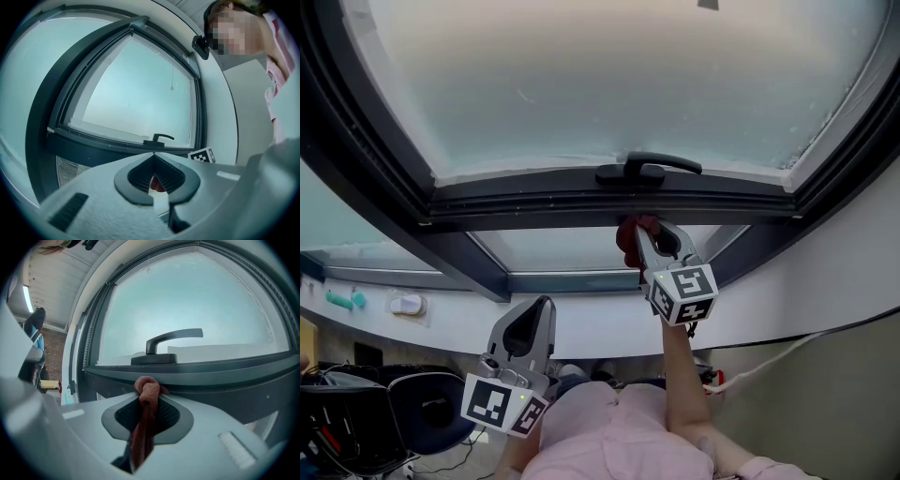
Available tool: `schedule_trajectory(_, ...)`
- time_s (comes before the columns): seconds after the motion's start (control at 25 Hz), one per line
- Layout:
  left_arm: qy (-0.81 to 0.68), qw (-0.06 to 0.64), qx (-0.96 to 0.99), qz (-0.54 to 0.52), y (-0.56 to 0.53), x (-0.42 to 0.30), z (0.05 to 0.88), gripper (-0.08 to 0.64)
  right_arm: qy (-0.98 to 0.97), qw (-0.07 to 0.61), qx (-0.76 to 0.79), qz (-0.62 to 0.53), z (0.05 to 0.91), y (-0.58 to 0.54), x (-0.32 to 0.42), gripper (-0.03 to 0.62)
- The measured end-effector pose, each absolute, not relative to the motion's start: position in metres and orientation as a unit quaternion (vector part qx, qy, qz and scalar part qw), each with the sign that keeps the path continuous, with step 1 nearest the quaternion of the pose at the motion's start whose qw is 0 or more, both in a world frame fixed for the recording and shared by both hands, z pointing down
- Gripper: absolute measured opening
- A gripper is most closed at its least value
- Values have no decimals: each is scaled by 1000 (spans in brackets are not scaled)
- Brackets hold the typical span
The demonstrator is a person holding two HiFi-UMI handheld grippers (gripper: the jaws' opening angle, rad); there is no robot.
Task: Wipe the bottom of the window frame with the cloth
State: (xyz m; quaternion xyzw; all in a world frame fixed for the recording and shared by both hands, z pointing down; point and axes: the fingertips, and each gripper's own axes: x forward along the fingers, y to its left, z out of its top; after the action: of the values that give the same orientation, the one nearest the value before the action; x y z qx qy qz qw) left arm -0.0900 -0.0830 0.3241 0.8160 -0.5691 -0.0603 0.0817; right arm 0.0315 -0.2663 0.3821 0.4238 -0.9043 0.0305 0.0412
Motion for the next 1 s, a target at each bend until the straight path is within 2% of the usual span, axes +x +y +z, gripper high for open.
schedule_trajectory(0.16, -567, 85, 817, -60, -87, -90, 326, 1, -898, 35, 437, 34, 376, -251, 61, 58)
schedule_trajectory(0.36, -554, 85, 826, -59, -92, -84, 326, 0, -878, -13, 479, 18, 341, -241, 105, 58)
schedule_trajectory(0.68, -544, 84, 833, -65, -96, -78, 323, 0, -816, -111, 557, -102, 257, -245, 144, 58)
schedule_trajectory(0.8, -544, 85, 832, -66, -96, -81, 324, 0, -838, -88, 527, -108, 246, -256, 123, 58)
schedule_trajectory(1.0, -547, 89, 829, -71, -94, -98, 326, 2, -854, 22, 510, -98, 263, -278, 89, 58)
